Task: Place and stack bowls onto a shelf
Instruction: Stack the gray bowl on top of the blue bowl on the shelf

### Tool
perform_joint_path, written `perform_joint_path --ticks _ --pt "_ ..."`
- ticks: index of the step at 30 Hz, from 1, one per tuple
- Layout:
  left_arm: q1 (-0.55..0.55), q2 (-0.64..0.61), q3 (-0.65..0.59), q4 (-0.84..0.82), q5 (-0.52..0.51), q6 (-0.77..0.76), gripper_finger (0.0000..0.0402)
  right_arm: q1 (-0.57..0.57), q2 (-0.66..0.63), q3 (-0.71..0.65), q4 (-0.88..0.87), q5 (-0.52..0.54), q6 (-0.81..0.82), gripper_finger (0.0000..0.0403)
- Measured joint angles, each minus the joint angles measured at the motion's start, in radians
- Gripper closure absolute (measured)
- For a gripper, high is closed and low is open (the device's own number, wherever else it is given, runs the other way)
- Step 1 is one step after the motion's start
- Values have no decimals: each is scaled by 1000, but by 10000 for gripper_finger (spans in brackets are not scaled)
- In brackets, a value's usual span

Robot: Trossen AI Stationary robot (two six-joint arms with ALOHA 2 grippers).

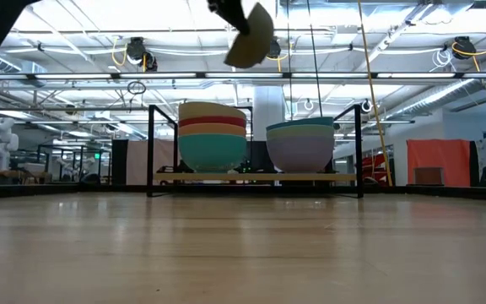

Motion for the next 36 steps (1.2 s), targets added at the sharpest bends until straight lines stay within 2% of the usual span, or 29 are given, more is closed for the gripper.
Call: perform_joint_path --ticks 9,27,36 --pt "30 88 2 171 113 35 391 0 0 0 -30 0 19 403" --pt "66 251 1 158 261 43 391 -2 0 0 -51 0 17 403" --pt "56 282 0 128 280 87 391 -2 0 0 -53 0 17 403"
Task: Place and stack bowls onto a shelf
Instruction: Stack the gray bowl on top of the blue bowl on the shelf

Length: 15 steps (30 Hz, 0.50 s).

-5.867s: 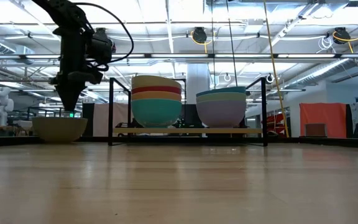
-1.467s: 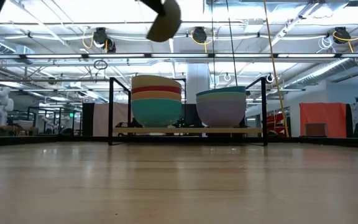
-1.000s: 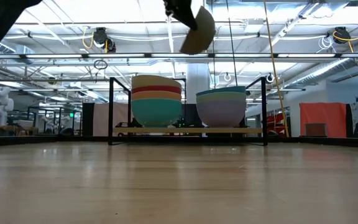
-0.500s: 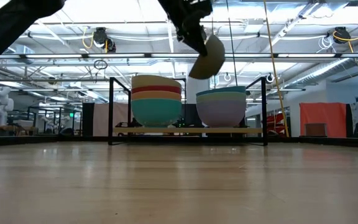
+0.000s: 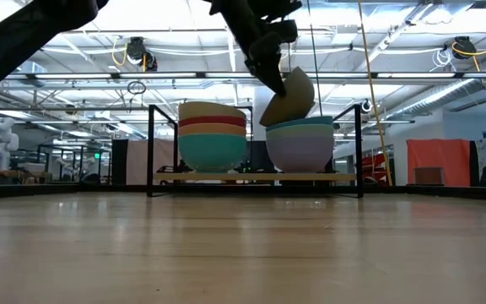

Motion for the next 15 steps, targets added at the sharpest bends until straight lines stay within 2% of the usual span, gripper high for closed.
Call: perform_joint_path --ticks 4,11,15 --pt "0 6 1 -10 5 8 391 0 0 0 0 0 0 403" --pt "0 6 1 22 -10 33 345 0 0 0 -18 0 0 403" --pt "-4 6 1 68 -11 34 336 0 0 0 -44 0 0 403"
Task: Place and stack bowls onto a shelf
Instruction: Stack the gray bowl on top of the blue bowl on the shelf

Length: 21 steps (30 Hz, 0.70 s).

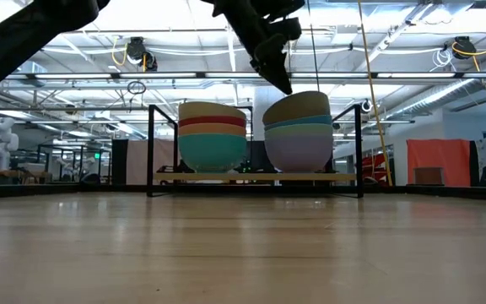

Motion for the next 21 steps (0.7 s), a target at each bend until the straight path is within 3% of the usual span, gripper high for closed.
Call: perform_joint_path --ticks 5,12,18,21 --pt "-12 -12 0 26 -6 0 334 0 0 0 -18 0 4 403" --pt "-18 -111 8 19 -153 -7 333 0 5 0 -30 -10 32 403" --pt "14 -246 11 11 -185 -113 332 0 34 0 -30 -275 80 403" --pt "42 -313 11 -34 -186 -166 332 1 58 -2 -29 -327 83 403"
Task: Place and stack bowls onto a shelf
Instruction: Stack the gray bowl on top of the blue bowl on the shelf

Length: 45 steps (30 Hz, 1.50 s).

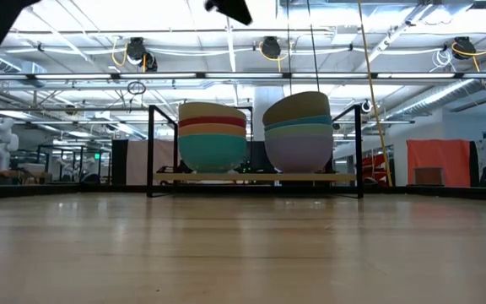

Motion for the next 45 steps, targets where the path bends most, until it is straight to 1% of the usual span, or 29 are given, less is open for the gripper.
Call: perform_joint_path --ticks 6,13,15,18,21,23,29,35,37,40,45 --pt "71 -118 0 -171 0 -38 332 -1 12 -79 76 13 -13 403" --pt "136 -203 0 -393 -2 -128 334 0 11 -220 244 12 -31 403" --pt "158 -220 -2 -470 -5 -140 343 4 10 -247 274 13 -31 403" --pt "177 -229 -1 -528 -9 -142 364 8 10 -269 318 13 -30 403" --pt "202 -242 -13 -520 -9 -136 389 10 10 -272 337 9 9 403" --pt "211 -249 -13 -521 -9 -110 396 13 10 -272 336 9 48 403" --pt "254 -249 -13 -521 -9 -98 395 13 8 -272 337 11 97 403" --pt "295 -249 -13 -521 -9 -73 392 14 8 -272 337 10 101 403" --pt "305 -250 -13 -521 -9 -72 392 14 8 -272 337 9 137 403" --pt "318 -249 -13 -521 -9 -53 397 14 8 -272 337 -31 199 403" --pt "339 -249 -13 -521 -8 -35 391 13 9 -272 344 -67 217 403"
